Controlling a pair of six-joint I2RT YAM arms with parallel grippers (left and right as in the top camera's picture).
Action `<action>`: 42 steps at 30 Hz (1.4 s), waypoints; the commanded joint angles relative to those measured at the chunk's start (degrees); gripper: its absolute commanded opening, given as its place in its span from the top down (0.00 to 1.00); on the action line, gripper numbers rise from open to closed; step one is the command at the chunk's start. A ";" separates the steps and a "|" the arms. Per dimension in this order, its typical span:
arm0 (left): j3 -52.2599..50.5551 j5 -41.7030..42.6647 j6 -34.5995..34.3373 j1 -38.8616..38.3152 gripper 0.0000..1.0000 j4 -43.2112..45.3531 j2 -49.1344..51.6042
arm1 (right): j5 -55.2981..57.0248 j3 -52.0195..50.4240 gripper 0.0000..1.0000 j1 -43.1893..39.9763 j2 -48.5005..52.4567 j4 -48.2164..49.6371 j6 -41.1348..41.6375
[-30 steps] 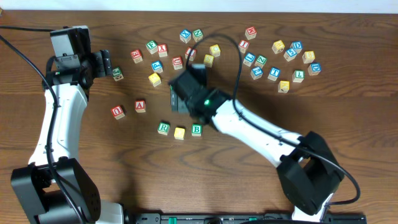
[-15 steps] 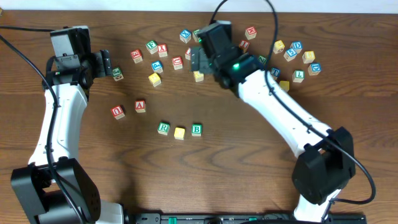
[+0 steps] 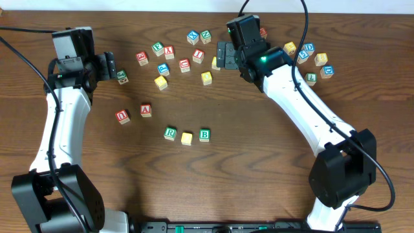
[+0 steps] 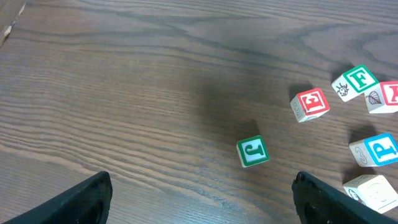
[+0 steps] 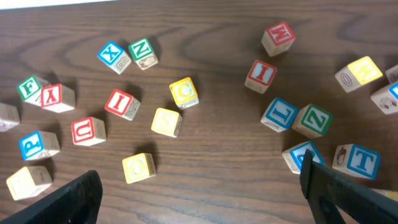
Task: Spell out ROBOT
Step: 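Move the right gripper up to the block pile near the top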
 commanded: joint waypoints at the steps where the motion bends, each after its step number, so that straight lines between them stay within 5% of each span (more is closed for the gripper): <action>1: -0.28 -0.11 0.35 0.28 0.09 -0.07 0.70 | -0.59 1.11 0.04 -0.59 2.45 0.46 -4.55; 8: -0.28 -0.13 0.35 0.28 0.09 -0.22 0.70 | -8.83 2.60 0.07 -1.09 9.25 -0.22 -7.19; 14: -0.28 -0.13 0.35 0.28 0.09 -0.22 0.70 | -9.99 13.81 0.12 -0.09 16.39 -8.04 -11.45; 27: -0.28 -0.13 0.35 0.28 0.09 -0.20 0.70 | -9.31 21.75 0.05 0.22 16.52 -13.66 -14.78; 42: -0.28 -0.13 0.35 0.28 0.09 -0.22 0.70 | -13.46 27.15 0.10 0.50 18.67 -17.99 -14.78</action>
